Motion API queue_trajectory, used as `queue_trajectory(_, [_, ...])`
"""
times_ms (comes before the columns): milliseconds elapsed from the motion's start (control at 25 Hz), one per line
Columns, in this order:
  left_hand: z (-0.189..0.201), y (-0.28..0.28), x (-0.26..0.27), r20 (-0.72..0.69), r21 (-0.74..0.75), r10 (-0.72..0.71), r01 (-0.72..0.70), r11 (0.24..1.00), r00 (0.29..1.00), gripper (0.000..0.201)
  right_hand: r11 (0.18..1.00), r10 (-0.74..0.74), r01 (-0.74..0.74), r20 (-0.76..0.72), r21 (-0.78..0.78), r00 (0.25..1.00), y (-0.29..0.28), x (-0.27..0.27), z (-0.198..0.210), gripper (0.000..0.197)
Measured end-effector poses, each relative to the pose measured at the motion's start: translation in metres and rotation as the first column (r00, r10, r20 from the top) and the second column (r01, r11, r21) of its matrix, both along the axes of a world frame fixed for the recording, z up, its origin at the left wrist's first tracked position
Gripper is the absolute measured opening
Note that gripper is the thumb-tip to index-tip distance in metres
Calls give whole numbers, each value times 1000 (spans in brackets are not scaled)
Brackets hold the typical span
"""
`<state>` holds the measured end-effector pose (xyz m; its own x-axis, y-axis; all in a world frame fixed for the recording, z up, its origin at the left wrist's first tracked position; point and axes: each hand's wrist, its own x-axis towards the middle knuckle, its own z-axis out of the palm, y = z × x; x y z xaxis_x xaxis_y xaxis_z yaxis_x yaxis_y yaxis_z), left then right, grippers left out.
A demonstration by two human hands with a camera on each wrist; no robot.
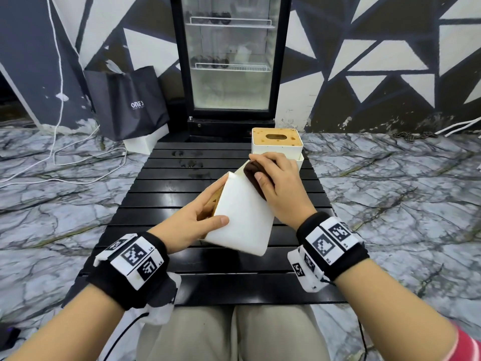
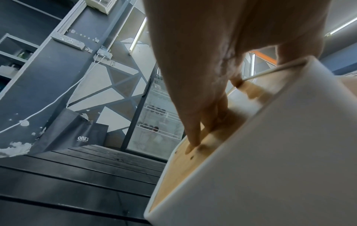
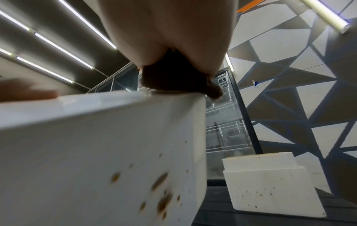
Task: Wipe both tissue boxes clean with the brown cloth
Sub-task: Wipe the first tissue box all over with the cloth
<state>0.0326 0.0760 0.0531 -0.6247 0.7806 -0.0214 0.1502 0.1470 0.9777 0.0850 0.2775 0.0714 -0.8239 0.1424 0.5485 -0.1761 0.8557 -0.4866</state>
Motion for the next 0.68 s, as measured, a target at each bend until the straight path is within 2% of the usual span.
queue_trajectory(120, [5,-10,-9,-1,-30,-29,29,999,1000,74,992,54,-38,130,-120,990,9,3,15,33])
queue_trajectory(200, [12,-19,-14,-61,-75,-32,27,997,998,75,974,115,-77,173,-211,978,10,8,22,33])
queue_trajectory(320, [24,-22,-16,-267,-165,45,-91,982,963,62,951,159,-106,164,-291,974,1,17,25,32])
queue_trajectory(400, [29,-16,-10,-455,-207,105,-219,953,884,60,938,169,-117,136,-327,976,-10,19,24,32])
queue_trajectory(480, [30,-6,1,-557,-252,114,-298,921,823,82,930,181,-134,109,-343,977,-21,20,22,32])
queue_trajectory(560, [29,5,13,-587,-284,122,-345,894,800,104,926,181,-138,93,-350,979,-30,20,20,32])
queue_trajectory(680, [27,13,19,-624,-259,180,-419,871,760,104,906,216,-160,102,-392,971,-36,22,19,32])
